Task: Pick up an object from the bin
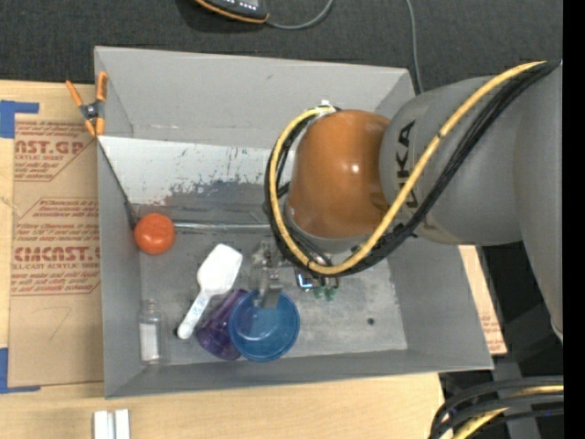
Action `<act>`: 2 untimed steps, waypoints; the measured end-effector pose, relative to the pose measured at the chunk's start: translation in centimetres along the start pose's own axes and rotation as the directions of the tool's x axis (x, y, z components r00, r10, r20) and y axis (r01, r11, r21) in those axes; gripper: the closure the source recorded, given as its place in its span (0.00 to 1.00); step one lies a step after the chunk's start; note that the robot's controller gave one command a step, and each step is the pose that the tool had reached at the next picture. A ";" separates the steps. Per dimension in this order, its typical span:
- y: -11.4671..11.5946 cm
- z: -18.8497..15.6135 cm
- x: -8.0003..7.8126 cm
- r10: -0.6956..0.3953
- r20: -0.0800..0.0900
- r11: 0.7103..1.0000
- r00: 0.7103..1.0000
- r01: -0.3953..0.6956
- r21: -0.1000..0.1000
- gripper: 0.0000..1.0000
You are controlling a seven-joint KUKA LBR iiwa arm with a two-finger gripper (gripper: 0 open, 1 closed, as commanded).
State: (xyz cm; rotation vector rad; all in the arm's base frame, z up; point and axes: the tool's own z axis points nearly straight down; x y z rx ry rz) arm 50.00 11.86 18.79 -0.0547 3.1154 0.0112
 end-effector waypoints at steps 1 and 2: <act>0.7 0.5 0.1 0.021 0.002 1.000 1.000 -0.021 0.000 1.00; 2.3 -2.5 -2.3 -0.084 0.003 0.996 0.996 0.084 0.000 1.00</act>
Offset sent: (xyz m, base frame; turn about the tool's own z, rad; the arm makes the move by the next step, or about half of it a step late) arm 0.0208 0.0237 0.0262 -0.0845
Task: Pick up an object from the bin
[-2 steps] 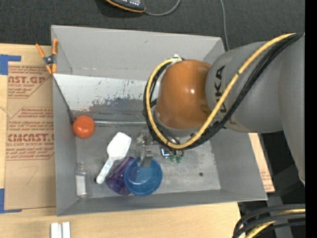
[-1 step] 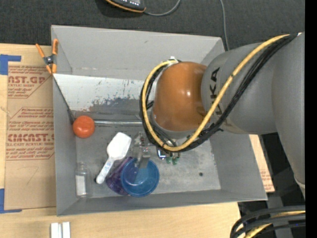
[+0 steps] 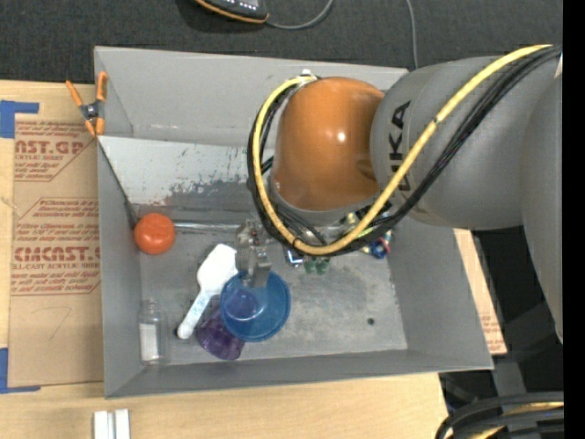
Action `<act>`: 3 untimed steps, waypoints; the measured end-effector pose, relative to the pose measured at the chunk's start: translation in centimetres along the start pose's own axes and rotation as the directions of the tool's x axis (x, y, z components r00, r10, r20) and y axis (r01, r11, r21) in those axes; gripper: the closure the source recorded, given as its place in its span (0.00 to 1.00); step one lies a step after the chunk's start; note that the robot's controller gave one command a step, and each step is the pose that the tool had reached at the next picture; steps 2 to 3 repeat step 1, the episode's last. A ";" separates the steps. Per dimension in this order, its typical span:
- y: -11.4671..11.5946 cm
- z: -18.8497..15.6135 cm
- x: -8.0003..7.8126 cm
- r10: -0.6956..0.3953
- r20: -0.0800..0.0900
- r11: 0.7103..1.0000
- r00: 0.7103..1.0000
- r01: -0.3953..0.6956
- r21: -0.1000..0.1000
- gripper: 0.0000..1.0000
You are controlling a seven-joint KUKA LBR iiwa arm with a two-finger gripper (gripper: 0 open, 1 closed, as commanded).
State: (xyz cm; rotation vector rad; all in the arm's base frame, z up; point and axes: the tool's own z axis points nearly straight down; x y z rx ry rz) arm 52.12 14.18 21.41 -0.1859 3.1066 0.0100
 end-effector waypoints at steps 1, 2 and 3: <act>0.2 0.0 -0.1 0.000 0.007 1.000 1.000 0.000 -0.001 1.00; 0.2 0.0 -0.1 0.000 0.007 1.000 1.000 0.000 -0.001 1.00; 0.2 0.0 -0.1 0.000 0.007 1.000 1.000 0.000 -0.001 1.00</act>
Offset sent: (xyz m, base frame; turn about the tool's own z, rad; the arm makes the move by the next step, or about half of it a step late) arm 0.0597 -0.0158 0.0045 -0.0342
